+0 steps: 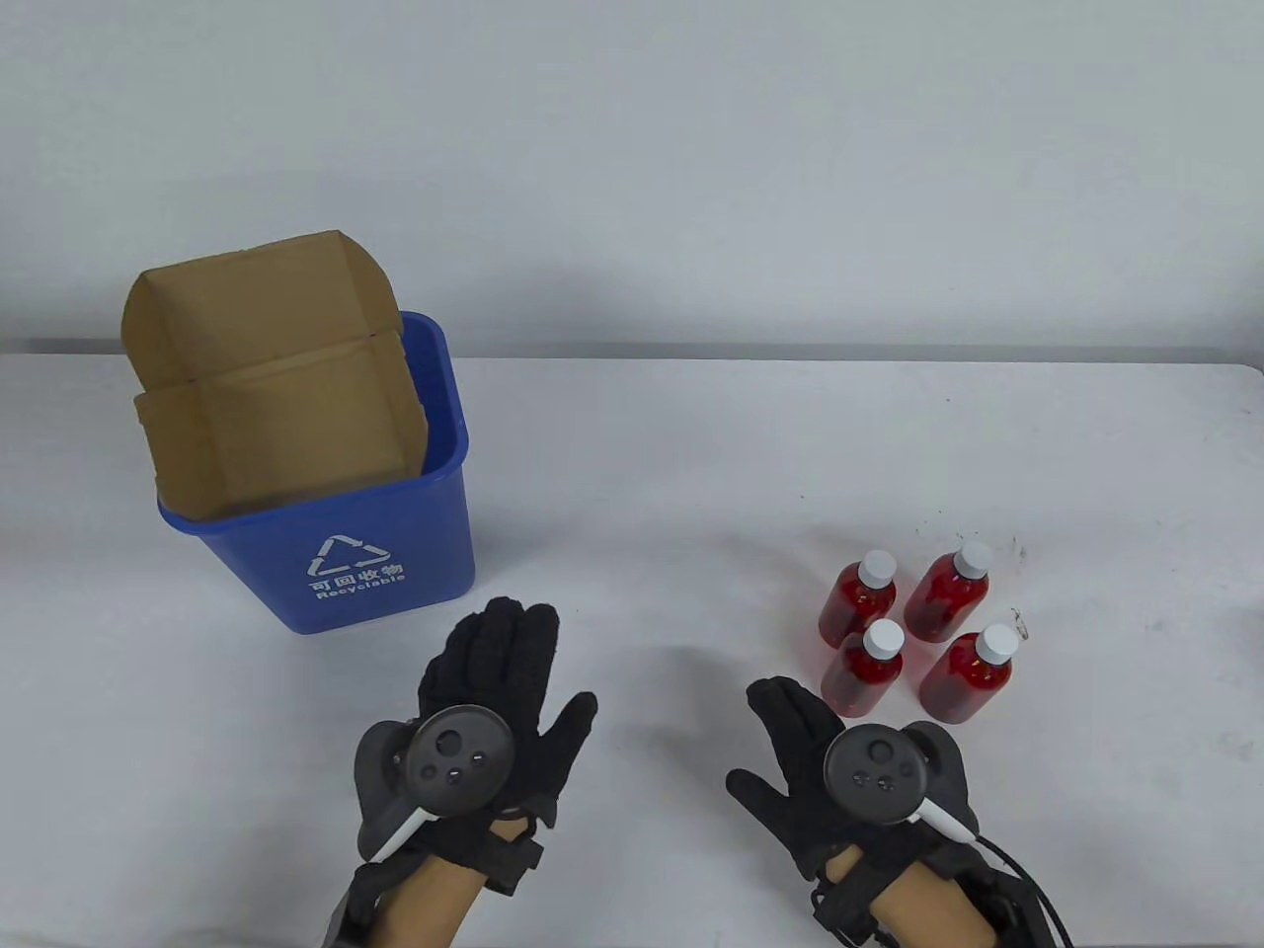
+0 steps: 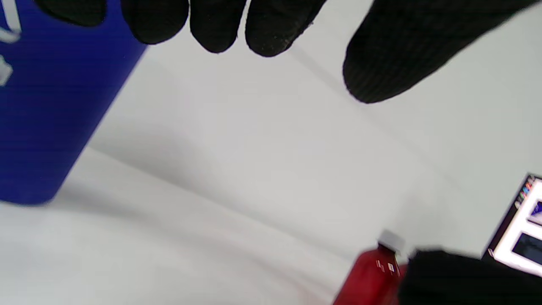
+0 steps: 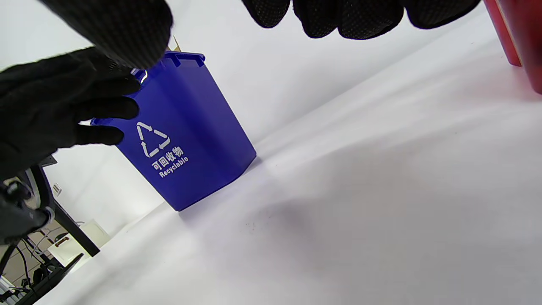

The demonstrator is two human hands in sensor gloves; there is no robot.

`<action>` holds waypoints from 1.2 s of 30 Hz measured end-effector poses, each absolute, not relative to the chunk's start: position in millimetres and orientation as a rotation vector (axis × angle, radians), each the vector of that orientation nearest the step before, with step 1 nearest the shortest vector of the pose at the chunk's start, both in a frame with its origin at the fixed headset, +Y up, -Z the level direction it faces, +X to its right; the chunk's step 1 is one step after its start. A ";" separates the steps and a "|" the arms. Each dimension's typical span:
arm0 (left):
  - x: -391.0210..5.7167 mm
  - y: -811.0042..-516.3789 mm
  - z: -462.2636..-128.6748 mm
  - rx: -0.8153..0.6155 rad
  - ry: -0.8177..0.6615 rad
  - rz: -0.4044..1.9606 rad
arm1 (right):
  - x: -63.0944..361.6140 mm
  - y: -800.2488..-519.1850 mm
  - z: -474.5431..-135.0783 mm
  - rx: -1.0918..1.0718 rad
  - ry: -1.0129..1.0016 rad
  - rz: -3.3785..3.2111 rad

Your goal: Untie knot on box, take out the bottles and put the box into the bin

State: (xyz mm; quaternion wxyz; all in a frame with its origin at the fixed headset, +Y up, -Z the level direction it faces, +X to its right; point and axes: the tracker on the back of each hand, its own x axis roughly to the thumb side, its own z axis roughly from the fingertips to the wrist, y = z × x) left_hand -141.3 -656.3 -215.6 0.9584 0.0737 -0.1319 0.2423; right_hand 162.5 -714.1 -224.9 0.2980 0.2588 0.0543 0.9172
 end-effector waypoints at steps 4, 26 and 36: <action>-123.6 -673.6 -216.7 0.106 -0.323 0.463 | 162.2 -713.5 -225.8 0.672 0.120 2.447; -104.4 -703.6 -210.7 0.053 -0.369 0.413 | 127.6 -712.8 -226.7 0.669 0.035 2.587; -92.7 -700.7 -213.5 0.037 -0.414 0.406 | 136.8 -717.0 -225.2 0.657 -0.006 2.630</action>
